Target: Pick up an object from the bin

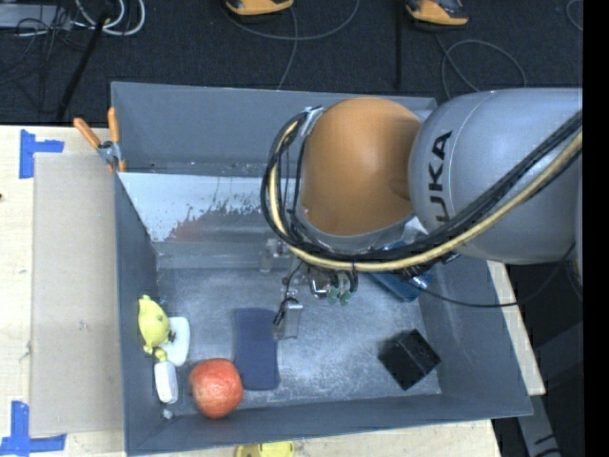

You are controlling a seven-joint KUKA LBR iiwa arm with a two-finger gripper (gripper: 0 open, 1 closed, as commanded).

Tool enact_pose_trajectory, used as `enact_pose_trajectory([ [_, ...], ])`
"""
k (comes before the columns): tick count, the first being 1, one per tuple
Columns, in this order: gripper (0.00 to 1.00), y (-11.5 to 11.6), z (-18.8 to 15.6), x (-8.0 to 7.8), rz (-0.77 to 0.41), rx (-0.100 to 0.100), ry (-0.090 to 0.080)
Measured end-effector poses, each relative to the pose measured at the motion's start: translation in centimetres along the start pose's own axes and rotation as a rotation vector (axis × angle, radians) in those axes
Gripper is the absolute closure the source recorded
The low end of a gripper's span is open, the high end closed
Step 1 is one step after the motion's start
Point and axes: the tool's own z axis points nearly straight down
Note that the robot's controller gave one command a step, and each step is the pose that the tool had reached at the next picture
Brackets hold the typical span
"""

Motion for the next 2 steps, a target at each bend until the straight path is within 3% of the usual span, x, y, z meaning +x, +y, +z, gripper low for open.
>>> enact_pose_trajectory([
  [1, 0.00, 0.0, -0.5, -0.1, 0.003, -0.002, -0.007],
  [2, 0.00, 0.9, 3.7, 0.0, 0.030, -0.003, -0.016],
])
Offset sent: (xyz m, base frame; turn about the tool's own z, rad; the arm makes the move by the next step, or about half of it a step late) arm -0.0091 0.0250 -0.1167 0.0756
